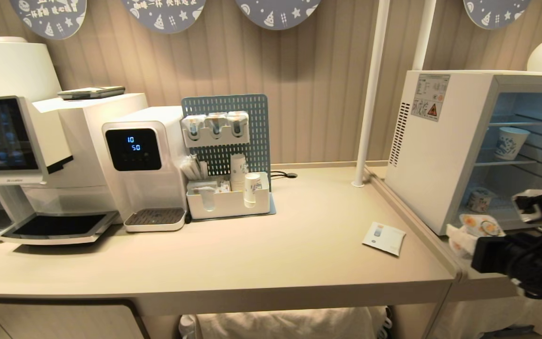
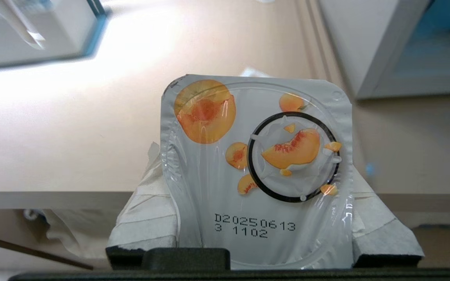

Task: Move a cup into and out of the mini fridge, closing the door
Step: Place the yoghurt on the table

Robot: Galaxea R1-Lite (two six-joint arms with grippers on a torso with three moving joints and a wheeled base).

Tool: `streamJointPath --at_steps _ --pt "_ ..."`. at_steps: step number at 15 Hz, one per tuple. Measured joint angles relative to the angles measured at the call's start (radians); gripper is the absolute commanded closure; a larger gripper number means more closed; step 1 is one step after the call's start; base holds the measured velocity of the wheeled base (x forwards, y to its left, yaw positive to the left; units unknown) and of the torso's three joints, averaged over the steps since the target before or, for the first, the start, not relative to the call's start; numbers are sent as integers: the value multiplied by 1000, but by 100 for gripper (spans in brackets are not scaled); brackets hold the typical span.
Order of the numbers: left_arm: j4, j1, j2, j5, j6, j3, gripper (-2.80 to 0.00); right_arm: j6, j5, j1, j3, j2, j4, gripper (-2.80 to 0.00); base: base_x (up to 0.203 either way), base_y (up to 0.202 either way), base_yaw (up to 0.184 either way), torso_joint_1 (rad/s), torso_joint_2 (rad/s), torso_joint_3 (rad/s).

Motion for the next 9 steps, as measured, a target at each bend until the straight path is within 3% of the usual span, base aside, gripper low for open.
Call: streamJointPath --at_steps 3,5,7,9 --pt "-1 0 0 0 0 0 0 2 -55 83 -43 407 -258 0 0 0 0 0 0 0" --pt "0 0 0 0 0 0 0 3 -116 142 -158 596 -370 0 0 0 0 0 0 0" --pt "0 0 0 0 0 0 0 5 -165 185 -299 704 -392 0 0 0 0 0 0 0" --pt "0 0 0 1 1 0 0 9 -206 200 -427 751 -306 0 0 0 0 0 0 0"
